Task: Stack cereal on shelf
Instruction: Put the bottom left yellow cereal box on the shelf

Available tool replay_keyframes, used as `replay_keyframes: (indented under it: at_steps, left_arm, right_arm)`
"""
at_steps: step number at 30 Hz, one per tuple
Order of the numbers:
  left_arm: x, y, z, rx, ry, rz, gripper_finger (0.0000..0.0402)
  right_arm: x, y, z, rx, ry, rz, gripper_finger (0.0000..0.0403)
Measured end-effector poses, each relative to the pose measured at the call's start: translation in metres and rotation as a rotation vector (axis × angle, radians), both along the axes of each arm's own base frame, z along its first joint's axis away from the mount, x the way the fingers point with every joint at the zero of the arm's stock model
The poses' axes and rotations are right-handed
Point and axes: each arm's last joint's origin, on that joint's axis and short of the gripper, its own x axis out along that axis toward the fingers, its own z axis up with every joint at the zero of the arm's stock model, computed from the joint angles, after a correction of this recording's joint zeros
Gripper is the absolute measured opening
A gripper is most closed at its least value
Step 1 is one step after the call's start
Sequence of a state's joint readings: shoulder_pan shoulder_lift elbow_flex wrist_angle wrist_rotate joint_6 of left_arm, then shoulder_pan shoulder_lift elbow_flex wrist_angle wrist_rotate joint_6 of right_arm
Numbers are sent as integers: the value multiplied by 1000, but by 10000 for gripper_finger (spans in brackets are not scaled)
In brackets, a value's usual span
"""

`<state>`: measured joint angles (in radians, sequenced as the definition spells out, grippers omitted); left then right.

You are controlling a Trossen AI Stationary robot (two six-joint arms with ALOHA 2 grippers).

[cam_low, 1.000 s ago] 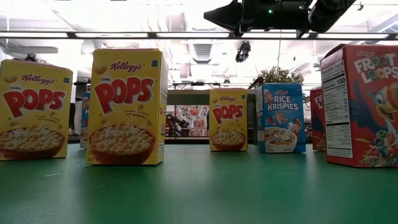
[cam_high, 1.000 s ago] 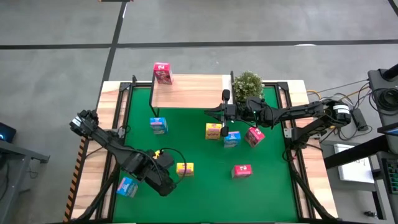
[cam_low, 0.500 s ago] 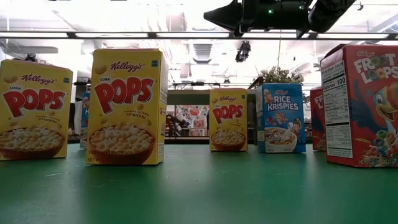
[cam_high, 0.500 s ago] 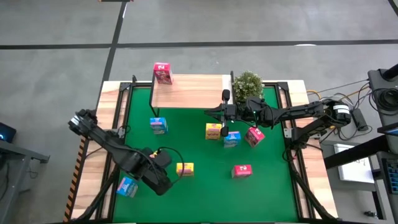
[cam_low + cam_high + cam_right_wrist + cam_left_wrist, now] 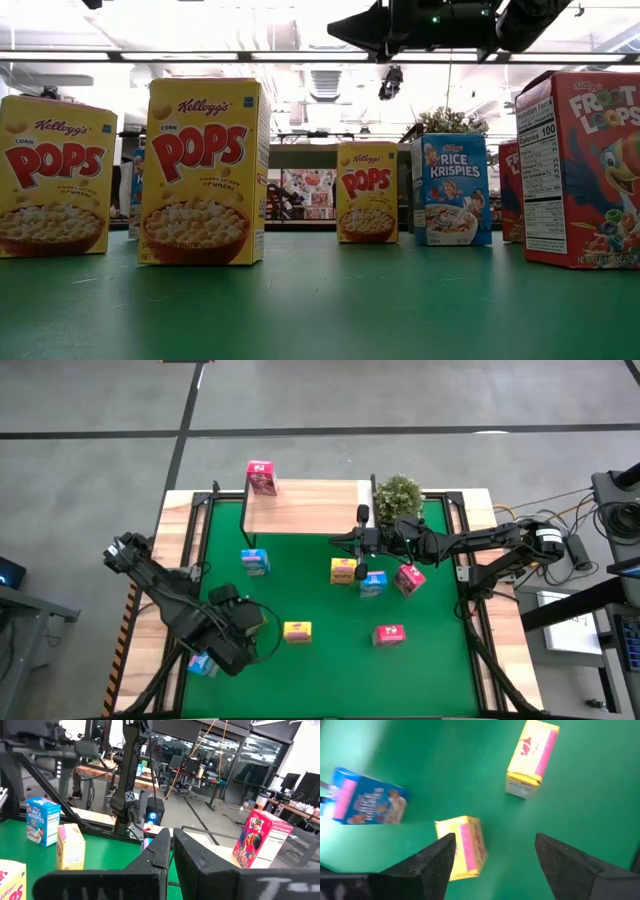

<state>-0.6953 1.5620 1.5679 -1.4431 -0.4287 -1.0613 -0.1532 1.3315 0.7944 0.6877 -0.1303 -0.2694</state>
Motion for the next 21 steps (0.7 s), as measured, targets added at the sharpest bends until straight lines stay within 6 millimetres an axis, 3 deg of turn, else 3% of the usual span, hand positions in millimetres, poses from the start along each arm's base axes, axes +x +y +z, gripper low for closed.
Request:
replay_keyframes:
  at_steps: [5,15,21]
  left_arm:
    - [-13,0,-2,57,-102,45,278]
    - [-28,-12,-58,113,-197,126,271]
    - [-29,-12,-70,132,-182,122,271]
  right_arm:
    - [0,0,0,1,2,0,13]
    - [0,0,0,1,3,0,13]
    - [0,0,0,18,3,2,13]
